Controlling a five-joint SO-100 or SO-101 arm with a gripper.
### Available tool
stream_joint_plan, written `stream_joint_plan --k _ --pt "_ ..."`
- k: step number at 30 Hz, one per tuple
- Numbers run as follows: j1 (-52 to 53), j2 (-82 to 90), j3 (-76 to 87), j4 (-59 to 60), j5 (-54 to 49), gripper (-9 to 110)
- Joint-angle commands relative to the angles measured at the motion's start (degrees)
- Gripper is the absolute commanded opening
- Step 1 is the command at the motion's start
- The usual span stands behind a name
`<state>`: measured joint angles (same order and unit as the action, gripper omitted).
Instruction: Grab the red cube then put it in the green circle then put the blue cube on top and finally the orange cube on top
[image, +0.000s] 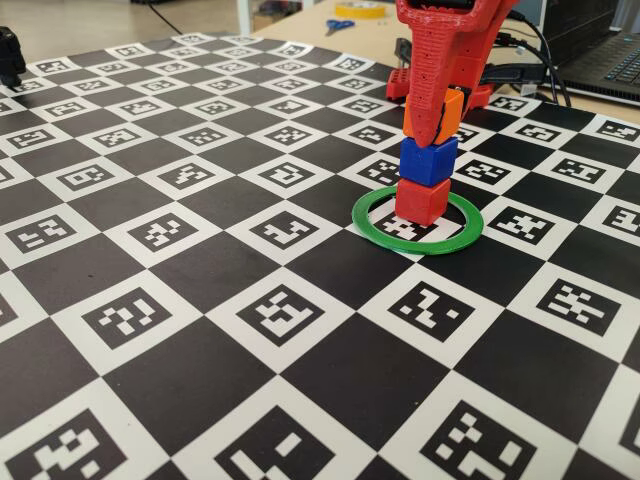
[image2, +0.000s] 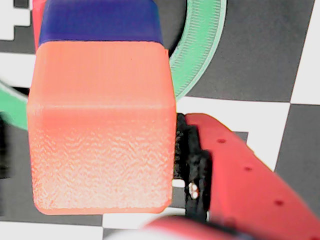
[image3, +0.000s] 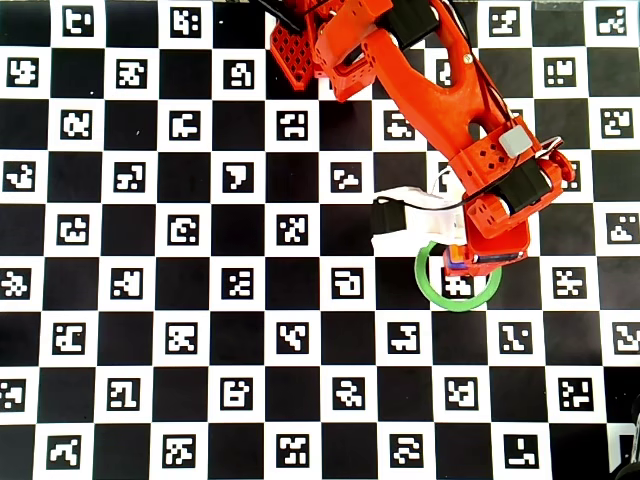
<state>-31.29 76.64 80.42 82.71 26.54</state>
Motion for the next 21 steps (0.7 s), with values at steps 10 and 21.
stream_joint_plan --k 10,21 --pt "-0.97 2.20 -0.62 0.44 0.53 56" --pt "-2.11 6.06 -7.47 7.91 1.41 59"
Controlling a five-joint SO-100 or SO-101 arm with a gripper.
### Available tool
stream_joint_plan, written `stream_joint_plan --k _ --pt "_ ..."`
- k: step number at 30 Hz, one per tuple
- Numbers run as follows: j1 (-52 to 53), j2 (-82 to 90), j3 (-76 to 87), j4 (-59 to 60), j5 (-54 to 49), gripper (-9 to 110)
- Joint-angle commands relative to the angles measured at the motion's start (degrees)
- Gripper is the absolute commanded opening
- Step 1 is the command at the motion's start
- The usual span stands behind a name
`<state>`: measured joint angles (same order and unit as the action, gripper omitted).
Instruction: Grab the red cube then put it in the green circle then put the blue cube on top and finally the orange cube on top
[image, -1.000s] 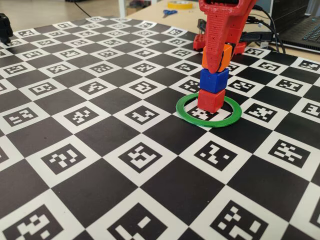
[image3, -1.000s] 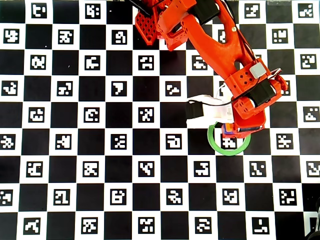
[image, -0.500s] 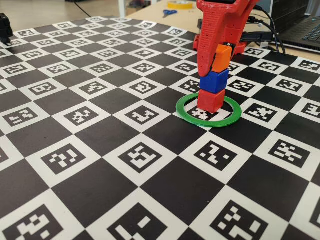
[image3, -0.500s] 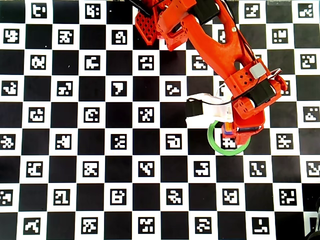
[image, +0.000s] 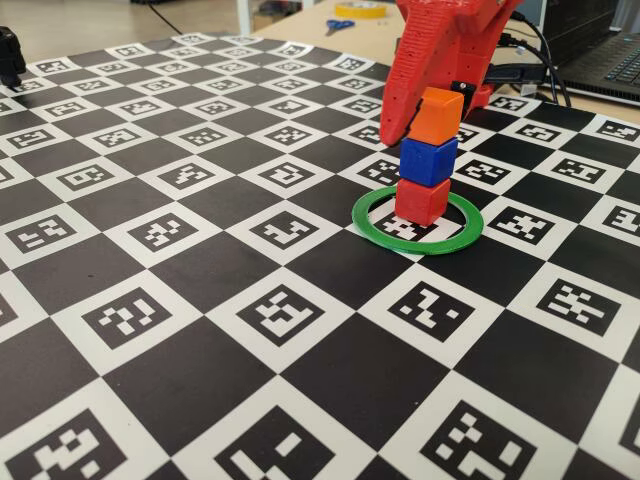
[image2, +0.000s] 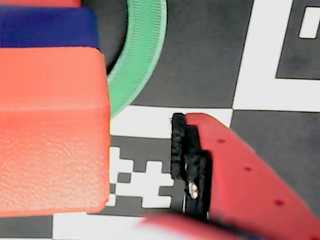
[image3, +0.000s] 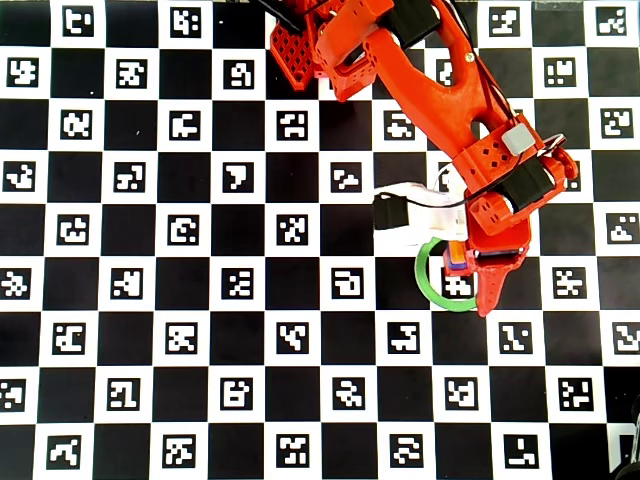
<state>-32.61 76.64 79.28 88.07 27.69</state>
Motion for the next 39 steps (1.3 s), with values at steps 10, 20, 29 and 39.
stream_joint_plan --k 10,20,29,39 --pt "-0.26 10.72 -15.47 13.27 -3.69 57" --pt "11.07 21.18 -11.69 14.33 -15.73 30" --pt "23.91 35.77 5.45 7.21 -26.02 -5" --pt "37.18 56.60 31.11 -6.15 -60.56 -6"
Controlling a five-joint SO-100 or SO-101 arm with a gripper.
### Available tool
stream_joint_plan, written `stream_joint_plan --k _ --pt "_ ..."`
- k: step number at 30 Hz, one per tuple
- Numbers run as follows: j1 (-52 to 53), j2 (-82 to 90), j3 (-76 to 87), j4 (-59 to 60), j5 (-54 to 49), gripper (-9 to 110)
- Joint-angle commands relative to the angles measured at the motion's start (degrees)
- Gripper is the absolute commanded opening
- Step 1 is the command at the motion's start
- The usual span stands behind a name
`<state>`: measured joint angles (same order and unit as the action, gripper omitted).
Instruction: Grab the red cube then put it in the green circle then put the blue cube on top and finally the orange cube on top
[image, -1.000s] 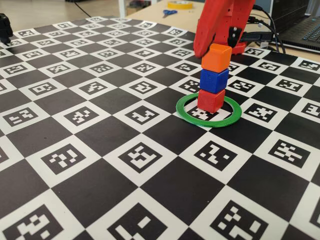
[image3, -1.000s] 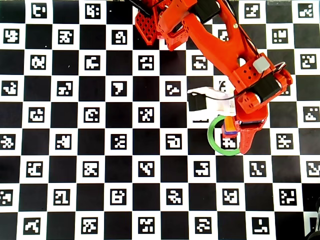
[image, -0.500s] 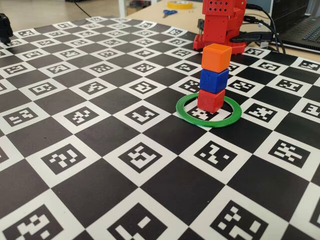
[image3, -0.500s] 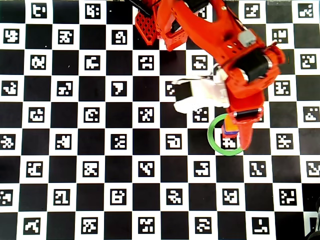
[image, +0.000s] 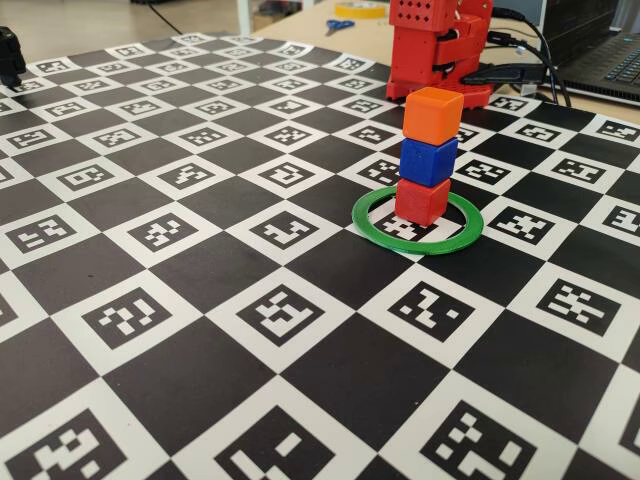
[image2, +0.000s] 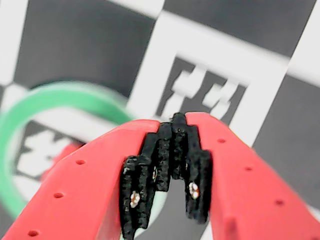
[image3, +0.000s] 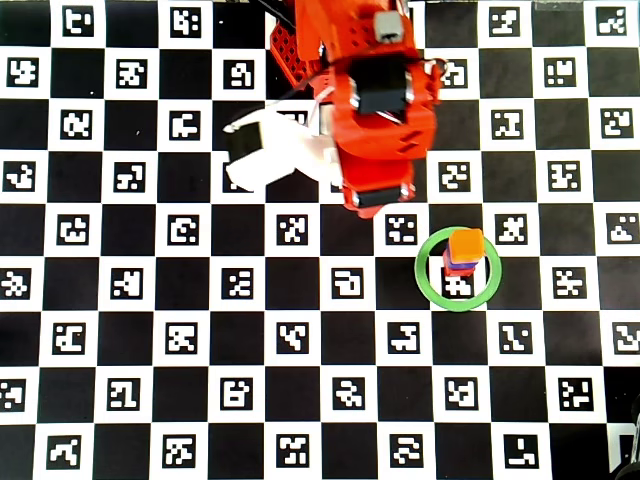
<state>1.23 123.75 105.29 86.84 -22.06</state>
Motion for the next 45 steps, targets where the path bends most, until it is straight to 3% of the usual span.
stream_joint_plan --k 1,10,18,22,35,45 --pt "4.13 11.25 7.38 -6.59 -12.74 -6" --pt "3.34 32.70 32.26 -24.70 -23.47 -6" --pt "2.64 49.48 52.47 -33.22 -42.36 -6" --pt "0.62 54.76 60.73 -30.94 -53.70 -6" --pt "1.23 63.46 75.06 -21.80 -54.76 -6" --pt "1.41 68.55 77.17 -14.06 -55.37 -6"
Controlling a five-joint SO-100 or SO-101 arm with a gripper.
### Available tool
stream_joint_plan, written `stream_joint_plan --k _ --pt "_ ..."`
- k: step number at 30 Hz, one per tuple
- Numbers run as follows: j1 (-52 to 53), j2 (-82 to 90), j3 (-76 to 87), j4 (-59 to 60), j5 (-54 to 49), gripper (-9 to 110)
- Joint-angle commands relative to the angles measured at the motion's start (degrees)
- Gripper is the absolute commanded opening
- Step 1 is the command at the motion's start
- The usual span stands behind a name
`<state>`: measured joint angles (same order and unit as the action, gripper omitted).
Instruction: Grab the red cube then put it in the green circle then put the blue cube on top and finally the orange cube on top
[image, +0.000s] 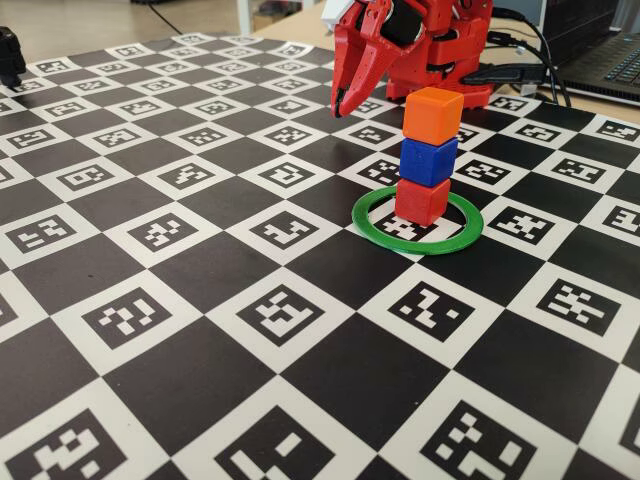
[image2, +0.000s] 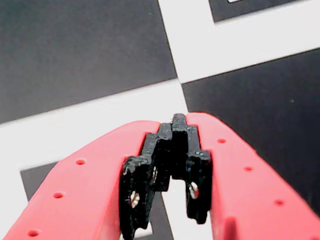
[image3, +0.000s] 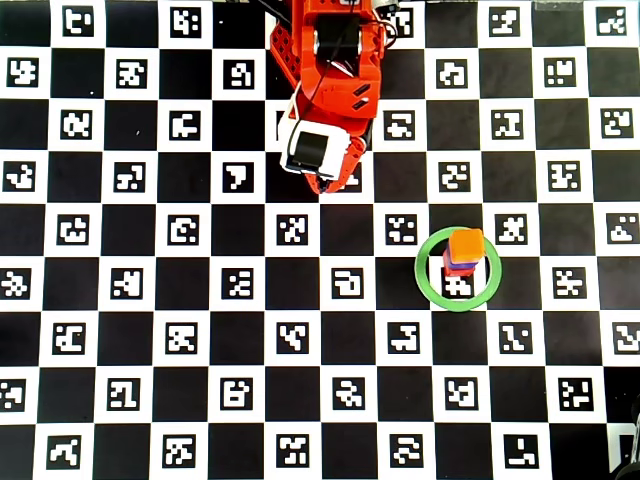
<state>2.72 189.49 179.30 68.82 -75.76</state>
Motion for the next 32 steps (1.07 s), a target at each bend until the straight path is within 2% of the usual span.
stream_joint_plan --k 1,32 --pt "-0.35 2.90 3.16 5.45 -2.81 -6" --pt "0.88 2.90 3.25 7.82 -4.22 -6"
